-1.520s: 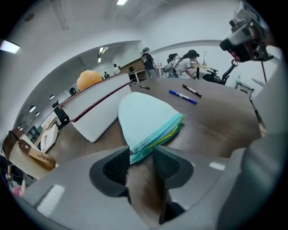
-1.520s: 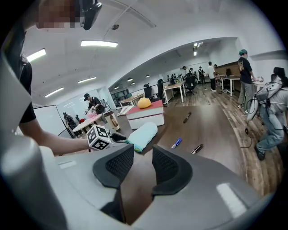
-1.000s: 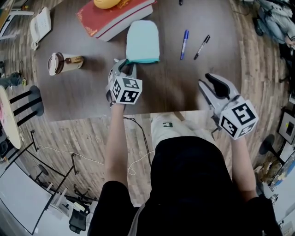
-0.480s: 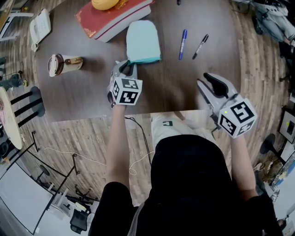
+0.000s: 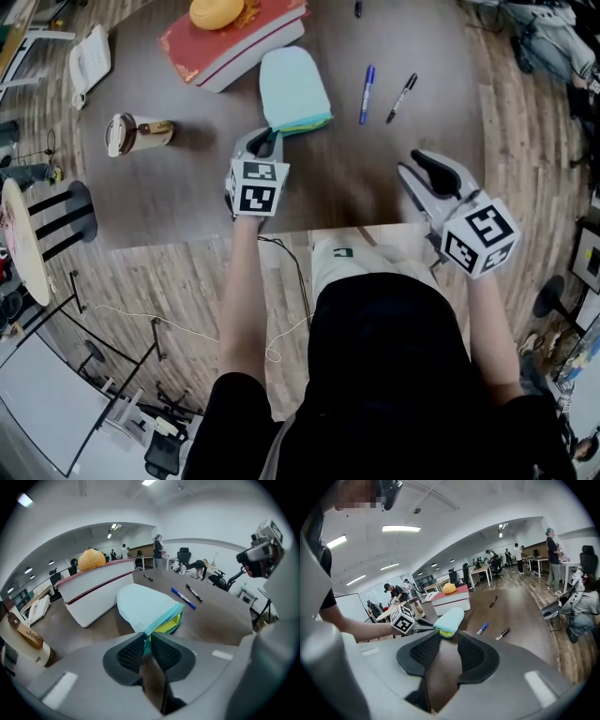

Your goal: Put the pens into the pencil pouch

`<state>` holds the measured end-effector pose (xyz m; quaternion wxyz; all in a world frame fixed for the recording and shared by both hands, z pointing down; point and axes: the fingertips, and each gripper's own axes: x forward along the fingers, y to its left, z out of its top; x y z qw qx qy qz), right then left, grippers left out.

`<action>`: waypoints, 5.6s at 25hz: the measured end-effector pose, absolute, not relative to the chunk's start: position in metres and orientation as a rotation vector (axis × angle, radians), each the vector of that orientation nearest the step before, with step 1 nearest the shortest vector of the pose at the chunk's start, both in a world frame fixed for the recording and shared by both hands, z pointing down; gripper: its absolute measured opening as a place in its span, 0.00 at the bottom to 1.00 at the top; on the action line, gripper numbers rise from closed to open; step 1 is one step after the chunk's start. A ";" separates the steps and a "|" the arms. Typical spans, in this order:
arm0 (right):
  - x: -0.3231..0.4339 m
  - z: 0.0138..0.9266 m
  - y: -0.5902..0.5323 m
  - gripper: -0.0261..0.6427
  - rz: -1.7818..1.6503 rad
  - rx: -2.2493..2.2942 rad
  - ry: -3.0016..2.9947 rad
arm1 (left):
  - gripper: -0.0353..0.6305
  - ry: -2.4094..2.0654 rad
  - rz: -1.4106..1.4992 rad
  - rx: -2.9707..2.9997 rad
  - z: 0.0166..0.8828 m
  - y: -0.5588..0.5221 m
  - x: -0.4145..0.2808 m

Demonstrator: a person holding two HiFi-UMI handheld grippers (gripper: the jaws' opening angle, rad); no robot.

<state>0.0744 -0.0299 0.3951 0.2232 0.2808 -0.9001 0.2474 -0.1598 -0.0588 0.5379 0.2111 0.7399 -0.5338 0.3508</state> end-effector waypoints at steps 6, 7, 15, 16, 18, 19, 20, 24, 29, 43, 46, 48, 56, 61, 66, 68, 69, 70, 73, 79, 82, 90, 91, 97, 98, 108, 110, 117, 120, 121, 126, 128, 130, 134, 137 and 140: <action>0.081 0.391 -0.030 0.23 0.695 0.804 -2.496 | 0.11 -1.470 0.839 2.001 0.530 -0.058 -0.153; 0.083 0.390 -0.031 0.23 0.697 0.813 -2.497 | 0.11 -1.465 0.806 1.987 0.528 -0.058 -0.151; 0.085 0.386 -0.033 0.23 0.723 0.870 -2.495 | 0.10 -1.433 0.592 1.867 0.519 -0.060 -0.149; 0.084 0.385 -0.033 0.23 0.725 0.878 -2.493 | 0.09 -1.438 0.588 1.860 0.516 -0.061 -0.150; 0.083 0.384 -0.035 0.23 0.728 0.896 -2.490 | 0.09 -1.450 0.602 1.856 0.511 -0.063 -0.151; 0.082 0.383 -0.035 0.23 0.730 0.906 -2.488 | 0.09 -1.452 0.611 1.857 0.509 -0.065 -0.151; 0.081 0.382 -0.036 0.23 0.731 0.917 -2.487 | 0.09 -1.452 0.616 1.858 0.508 -0.066 -0.151; 0.078 0.378 -0.040 0.23 0.733 0.959 -2.480 | 0.09 -1.440 0.616 1.896 0.495 -0.076 -0.149; 0.074 0.377 -0.045 0.23 0.749 1.010 -2.456 | 0.09 -1.414 0.584 1.941 0.476 -0.092 -0.146; 0.056 0.400 -0.068 0.23 0.794 1.165 -2.395 | 0.09 -1.314 0.320 1.898 0.444 -0.122 -0.145; 0.056 0.411 -0.072 0.23 0.810 1.194 -2.357 | 0.09 -1.298 0.307 1.908 0.443 -0.124 -0.142; 0.053 0.418 -0.074 0.23 0.811 1.187 -2.340 | 0.09 -1.289 0.293 1.914 0.441 -0.125 -0.141; 0.040 0.453 -0.080 0.23 0.787 1.171 -2.275 | 0.09 -1.259 0.256 1.909 0.437 -0.128 -0.145; 0.034 0.478 -0.086 0.23 0.785 1.173 -2.244 | 0.09 -1.261 0.260 1.925 0.437 -0.130 -0.146; 0.024 0.494 -0.097 0.23 0.763 1.180 -2.234 | 0.09 -1.253 0.243 1.931 0.437 -0.136 -0.145; 0.020 0.501 -0.099 0.23 0.769 1.173 -2.222 | 0.09 -1.253 0.240 1.933 0.437 -0.139 -0.146; 0.019 0.504 -0.099 0.23 0.774 1.169 -2.214 | 0.09 -1.254 0.239 1.934 0.437 -0.140 -0.146; 0.017 0.507 -0.100 0.23 0.776 1.166 -2.208 | 0.09 -1.254 0.237 1.935 0.437 -0.141 -0.147; 0.015 0.517 -0.103 0.23 0.766 1.164 -2.191 | 0.09 -1.253 0.230 1.935 0.436 -0.143 -0.149; 0.013 0.536 -0.107 0.23 0.763 1.164 -2.147 | 0.09 -1.243 0.226 1.930 0.436 -0.141 -0.151; 0.013 0.544 -0.109 0.23 0.754 1.169 -2.126 | 0.09 -1.240 0.227 1.925 0.435 -0.141 -0.150; 0.011 0.559 -0.110 0.20 0.728 1.180 -2.085 | 0.09 -1.231 0.234 1.919 0.435 -0.138 -0.149; 0.012 0.560 -0.110 0.20 0.727 1.182 -2.082 | 0.09 -1.232 0.235 1.918 0.435 -0.138 -0.149; 0.013 0.566 -0.112 0.18 0.692 1.194 -2.052 | 0.09 -1.234 0.243 1.918 0.435 -0.136 -0.150; 0.013 0.567 -0.113 0.17 0.684 1.196 -2.045 | 0.09 -1.235 0.244 1.918 0.435 -0.136 -0.150; 0.016 0.570 -0.113 0.11 0.671 1.213 -2.017 | 0.09 -1.232 0.243 1.923 0.436 -0.136 -0.151; 0.017 0.571 -0.113 0.11 0.674 1.218 -2.013 | 0.09 -1.231 0.244 1.922 0.437 -0.136 -0.151; 0.018 0.569 -0.112 0.11 0.678 1.223 -2.012 | 0.09 -1.235 0.241 1.922 0.436 -0.135 -0.151; 0.019 0.568 -0.112 0.11 0.690 1.230 -2.013 | 0.09 -1.237 0.237 1.920 0.437 -0.135 -0.152; 0.020 0.567 -0.111 0.11 0.693 1.233 -2.013 | 0.09 -1.238 0.235 1.919 0.436 -0.135 -0.152; 0.022 0.558 -0.108 0.11 0.694 1.239 -2.019 | 0.09 -1.239 0.231 1.915 0.436 -0.134 -0.151; 0.024 0.553 -0.106 0.11 0.689 1.241 -2.021 | 0.09 -1.237 0.227 1.910 0.436 -0.133 -0.150; 0.025 0.548 -0.105 0.11 0.680 1.245 -2.023 | 0.09 -1.236 0.216 1.898 0.435 -0.133 -0.150; 0.030 0.531 -0.103 0.10 0.663 1.261 -2.034 | 0.09 -1.234 0.195 1.864 0.434 -0.130 -0.150; 0.036 0.514 -0.102 0.10 0.652 1.273 -2.050 | 0.09 -1.233 0.201 1.850 0.435 -0.127 -0.150; 0.040 0.499 -0.102 0.10 0.669 1.270 -2.079 | 0.09 -1.236 0.215 1.833 0.438 -0.124 -0.152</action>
